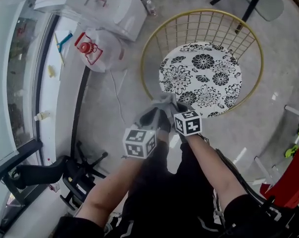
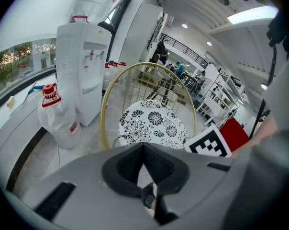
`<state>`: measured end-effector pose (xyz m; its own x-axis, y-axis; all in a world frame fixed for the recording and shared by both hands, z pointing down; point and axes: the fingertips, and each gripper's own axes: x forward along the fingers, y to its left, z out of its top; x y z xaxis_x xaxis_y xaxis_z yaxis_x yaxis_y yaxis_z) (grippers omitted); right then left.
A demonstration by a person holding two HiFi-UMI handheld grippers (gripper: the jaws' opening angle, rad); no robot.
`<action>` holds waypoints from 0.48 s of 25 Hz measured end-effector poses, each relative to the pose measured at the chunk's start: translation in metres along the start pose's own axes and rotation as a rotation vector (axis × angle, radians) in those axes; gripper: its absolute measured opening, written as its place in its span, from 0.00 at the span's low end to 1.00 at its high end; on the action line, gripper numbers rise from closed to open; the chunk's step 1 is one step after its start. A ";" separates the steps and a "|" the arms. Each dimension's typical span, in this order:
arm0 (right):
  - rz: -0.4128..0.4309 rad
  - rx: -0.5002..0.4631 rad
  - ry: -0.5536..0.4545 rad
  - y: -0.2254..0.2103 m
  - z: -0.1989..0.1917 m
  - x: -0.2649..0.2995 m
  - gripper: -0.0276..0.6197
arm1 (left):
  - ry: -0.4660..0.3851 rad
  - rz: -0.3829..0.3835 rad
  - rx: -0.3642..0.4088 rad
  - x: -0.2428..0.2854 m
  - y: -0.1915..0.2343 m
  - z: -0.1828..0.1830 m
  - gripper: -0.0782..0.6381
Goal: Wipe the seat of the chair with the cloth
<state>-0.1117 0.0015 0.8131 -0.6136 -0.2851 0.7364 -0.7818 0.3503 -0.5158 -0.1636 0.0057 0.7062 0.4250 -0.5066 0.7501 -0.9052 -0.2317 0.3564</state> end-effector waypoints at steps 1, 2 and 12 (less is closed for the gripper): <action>-0.008 -0.005 0.006 -0.004 -0.003 0.001 0.08 | -0.007 -0.001 -0.012 0.001 0.000 0.002 0.12; -0.016 -0.012 0.013 -0.009 -0.006 0.001 0.08 | -0.016 -0.005 -0.021 0.003 -0.002 0.005 0.12; -0.118 -0.003 0.055 -0.061 -0.027 -0.011 0.08 | 0.018 -0.077 0.030 0.031 -0.038 0.006 0.12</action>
<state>-0.0537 0.0077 0.8485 -0.5103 -0.2753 0.8147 -0.8479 0.3197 -0.4230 -0.1163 -0.0066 0.7130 0.4928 -0.4712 0.7315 -0.8697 -0.2942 0.3964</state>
